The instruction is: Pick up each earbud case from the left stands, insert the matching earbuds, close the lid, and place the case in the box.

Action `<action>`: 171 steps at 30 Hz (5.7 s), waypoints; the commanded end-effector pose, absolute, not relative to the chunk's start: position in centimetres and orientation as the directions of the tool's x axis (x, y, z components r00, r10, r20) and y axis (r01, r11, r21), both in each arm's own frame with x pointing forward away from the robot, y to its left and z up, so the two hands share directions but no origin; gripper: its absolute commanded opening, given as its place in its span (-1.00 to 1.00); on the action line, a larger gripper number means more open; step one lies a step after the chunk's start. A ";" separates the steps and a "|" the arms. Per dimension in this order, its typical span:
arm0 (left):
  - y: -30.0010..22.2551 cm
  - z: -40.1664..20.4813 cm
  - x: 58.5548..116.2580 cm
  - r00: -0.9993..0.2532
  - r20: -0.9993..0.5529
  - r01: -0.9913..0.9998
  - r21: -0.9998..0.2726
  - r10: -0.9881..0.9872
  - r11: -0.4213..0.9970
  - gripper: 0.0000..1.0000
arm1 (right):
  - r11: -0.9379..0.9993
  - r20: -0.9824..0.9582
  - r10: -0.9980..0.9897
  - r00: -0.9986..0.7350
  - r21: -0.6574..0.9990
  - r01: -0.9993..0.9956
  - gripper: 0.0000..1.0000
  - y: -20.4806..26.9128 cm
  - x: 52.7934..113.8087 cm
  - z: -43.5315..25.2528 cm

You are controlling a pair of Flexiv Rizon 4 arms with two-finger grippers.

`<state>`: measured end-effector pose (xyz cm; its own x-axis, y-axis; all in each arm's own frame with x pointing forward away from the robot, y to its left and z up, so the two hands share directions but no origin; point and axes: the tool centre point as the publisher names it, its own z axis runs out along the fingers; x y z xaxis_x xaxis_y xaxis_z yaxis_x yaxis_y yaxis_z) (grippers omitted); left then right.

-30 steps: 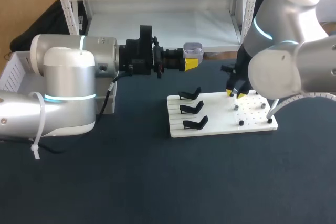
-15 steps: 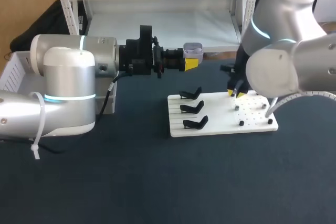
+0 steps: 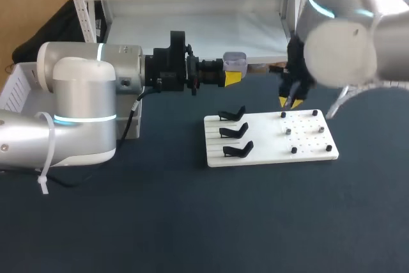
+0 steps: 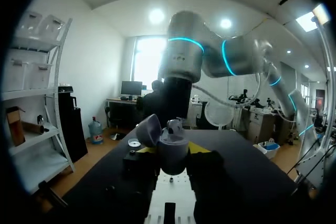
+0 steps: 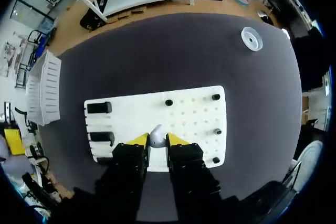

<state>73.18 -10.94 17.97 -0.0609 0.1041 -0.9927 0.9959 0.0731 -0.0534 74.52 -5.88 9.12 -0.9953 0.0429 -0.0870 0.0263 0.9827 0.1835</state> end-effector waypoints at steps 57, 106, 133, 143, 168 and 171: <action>-10.9 17.9 73.2 -0.060 -0.993 0.996 -0.052 0.102 0.074 -1.00 | 0.824 -0.165 -0.560 -0.812 -0.009 -0.566 -1.00 6.0 69.3 26.4; -10.9 17.9 73.2 -0.060 -0.993 0.996 -0.052 0.102 0.074 -1.00 | 0.829 -0.112 -0.546 -0.830 0.072 -0.555 -1.00 6.5 71.1 23.5; -10.9 17.9 73.2 -0.060 -0.993 0.996 -0.052 0.102 0.074 -1.00 | 0.832 -0.102 -0.542 -0.834 0.072 -0.549 -1.00 6.7 71.7 22.8; -10.9 17.9 73.2 -0.060 -0.993 0.996 -0.052 0.102 0.074 -1.00 | 0.828 -0.082 -0.551 -0.830 0.067 -0.556 -1.00 6.6 71.6 22.2; -10.9 17.9 73.2 -0.060 -0.993 0.996 -0.052 0.102 0.074 -1.00 | 0.821 -0.096 -0.562 -0.821 0.059 -0.569 -0.43 6.6 71.9 22.7; -10.9 17.9 73.2 -0.060 -0.993 0.996 -0.052 0.102 0.074 -1.00 | 0.822 -0.095 -0.561 -0.822 0.056 -0.567 -0.43 6.5 72.0 22.6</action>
